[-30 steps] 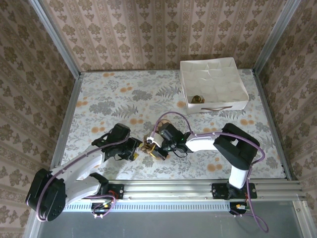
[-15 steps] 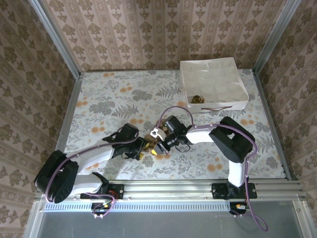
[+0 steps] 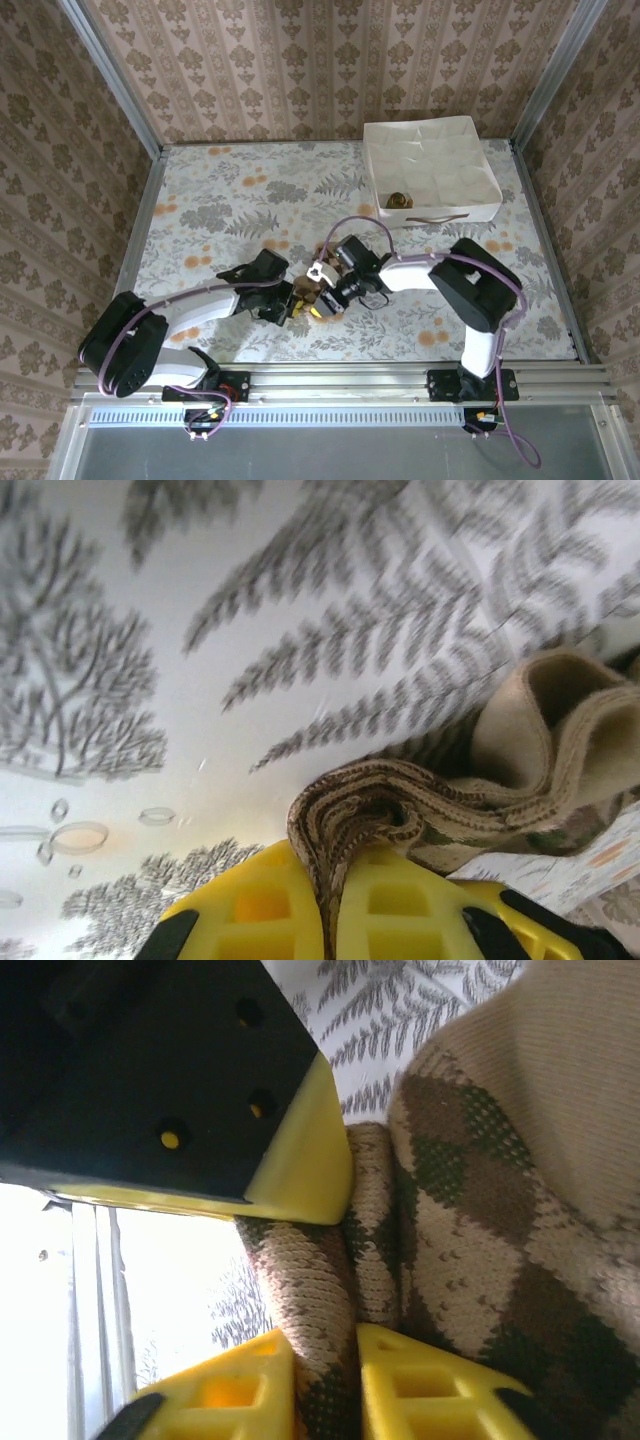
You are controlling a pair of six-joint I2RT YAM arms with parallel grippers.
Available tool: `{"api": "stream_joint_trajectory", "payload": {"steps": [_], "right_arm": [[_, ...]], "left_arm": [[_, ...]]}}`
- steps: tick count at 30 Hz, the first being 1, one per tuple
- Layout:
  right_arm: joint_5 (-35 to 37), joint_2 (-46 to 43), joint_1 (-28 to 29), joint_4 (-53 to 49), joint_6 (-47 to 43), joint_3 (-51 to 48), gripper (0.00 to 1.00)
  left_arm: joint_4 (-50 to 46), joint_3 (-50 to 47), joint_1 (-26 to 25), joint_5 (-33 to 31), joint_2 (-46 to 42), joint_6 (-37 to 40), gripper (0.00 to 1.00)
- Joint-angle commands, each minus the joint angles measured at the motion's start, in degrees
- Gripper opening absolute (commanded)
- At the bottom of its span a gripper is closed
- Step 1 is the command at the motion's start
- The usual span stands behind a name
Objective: Roll the socks
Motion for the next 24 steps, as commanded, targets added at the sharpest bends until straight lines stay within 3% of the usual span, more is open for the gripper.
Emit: {"api": "stream_joint_trajectory", "payload": {"steps": [1,4,12,19,24], "right_arm": [[18.1,-9.1,4.0,1.9,-5.7,-8.2,0.31],[29.5,-17.9,9.0,11.3,-10.4,-14.7,0.44],[44.8,-17.5,20.7,9.2,-18.8,-12.3,0.46],[54.1,-12.7,25.0,10.4,-26.9,-7.1,0.46],[54.3,-10.2,25.7,9.5,-30.6,-5.6,0.45]], "left_arm": [[-12.5,-2.3,0.3,-0.8,0.7,-5.6,0.0],[-12.2,-2.6,1.1,-0.2,0.8,-7.1,0.0],[-13.9,-1.1,3.8,2.2,4.5,-4.3,0.0],[-15.2,0.2,4.6,2.4,5.8,-2.2,0.0],[-15.7,0.5,4.9,2.6,6.0,-1.4,0.0]]}}
